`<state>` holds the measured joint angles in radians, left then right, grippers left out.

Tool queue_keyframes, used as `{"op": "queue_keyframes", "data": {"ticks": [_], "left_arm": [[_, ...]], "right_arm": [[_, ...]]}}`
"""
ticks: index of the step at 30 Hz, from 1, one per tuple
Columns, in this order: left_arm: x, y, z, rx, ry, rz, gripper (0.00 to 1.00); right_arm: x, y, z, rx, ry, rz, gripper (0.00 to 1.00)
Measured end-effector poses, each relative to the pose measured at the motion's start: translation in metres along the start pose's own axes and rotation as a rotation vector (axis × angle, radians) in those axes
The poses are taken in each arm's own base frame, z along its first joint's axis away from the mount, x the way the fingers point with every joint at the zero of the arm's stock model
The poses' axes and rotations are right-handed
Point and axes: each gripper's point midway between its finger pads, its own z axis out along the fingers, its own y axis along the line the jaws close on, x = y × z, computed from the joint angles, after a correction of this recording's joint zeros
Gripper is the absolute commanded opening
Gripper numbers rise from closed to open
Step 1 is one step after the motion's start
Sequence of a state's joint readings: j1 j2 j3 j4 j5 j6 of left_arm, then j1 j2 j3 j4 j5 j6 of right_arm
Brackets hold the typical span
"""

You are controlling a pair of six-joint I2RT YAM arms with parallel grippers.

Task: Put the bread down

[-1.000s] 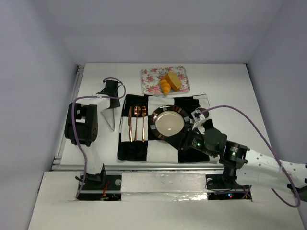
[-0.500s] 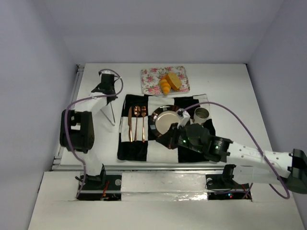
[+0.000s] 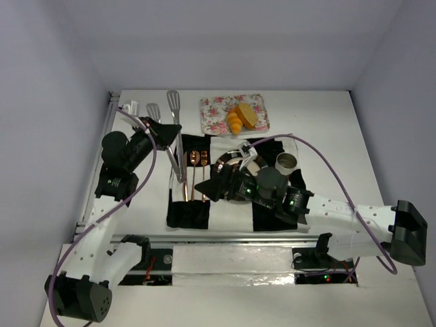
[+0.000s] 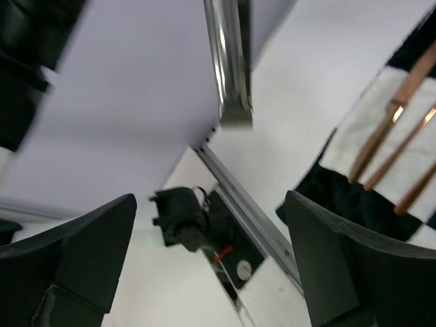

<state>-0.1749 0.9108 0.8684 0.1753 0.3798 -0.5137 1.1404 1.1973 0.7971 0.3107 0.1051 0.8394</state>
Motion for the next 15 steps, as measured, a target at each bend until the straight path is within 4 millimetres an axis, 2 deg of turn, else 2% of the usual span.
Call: {"op": "queue_keyframes", "data": {"ticks": [6, 10, 15], "left_arm": [[0.031, -0.048, -0.026, 0.297, 0.063, -0.174, 0.00], [0.033, -0.074, -0.042, 0.461, 0.064, -0.262, 0.00], [0.028, -0.101, -0.065, 0.636, 0.048, -0.325, 0.00]], "right_arm": [[-0.020, 0.020, 0.000, -0.068, -0.073, -0.035, 1.00], [-0.020, 0.018, 0.004, -0.071, -0.077, -0.057, 1.00], [-0.005, 0.012, 0.013, -0.078, -0.033, -0.077, 1.00]]}}
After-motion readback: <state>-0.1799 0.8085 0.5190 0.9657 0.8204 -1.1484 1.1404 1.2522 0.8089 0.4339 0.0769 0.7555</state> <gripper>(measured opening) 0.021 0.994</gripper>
